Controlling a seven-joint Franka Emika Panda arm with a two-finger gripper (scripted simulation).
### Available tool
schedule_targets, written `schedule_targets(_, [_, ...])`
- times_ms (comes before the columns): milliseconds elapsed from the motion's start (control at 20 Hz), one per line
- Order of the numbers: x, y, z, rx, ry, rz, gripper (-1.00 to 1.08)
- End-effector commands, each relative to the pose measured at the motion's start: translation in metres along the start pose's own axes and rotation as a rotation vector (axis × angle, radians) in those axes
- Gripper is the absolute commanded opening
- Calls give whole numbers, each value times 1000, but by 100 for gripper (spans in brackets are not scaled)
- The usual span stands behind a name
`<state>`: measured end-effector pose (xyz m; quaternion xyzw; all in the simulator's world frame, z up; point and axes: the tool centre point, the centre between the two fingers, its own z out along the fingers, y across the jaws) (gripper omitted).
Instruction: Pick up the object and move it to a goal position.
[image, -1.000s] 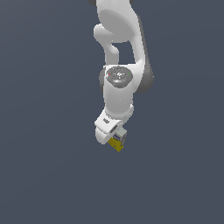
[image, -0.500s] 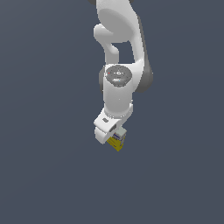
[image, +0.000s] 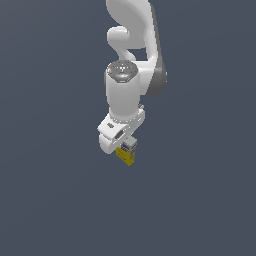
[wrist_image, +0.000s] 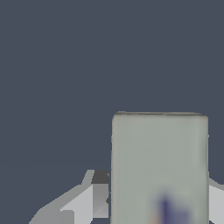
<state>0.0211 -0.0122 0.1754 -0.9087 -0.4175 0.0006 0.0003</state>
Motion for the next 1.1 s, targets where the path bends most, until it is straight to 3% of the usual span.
schedule_targets(0, [-18, 0, -10, -1, 1, 1, -100])
schedule_targets(550, [-103, -1, -61, 0, 2, 1, -100])
schedule_targets(1050, [-134, 1, -80, -1, 2, 1, -100])
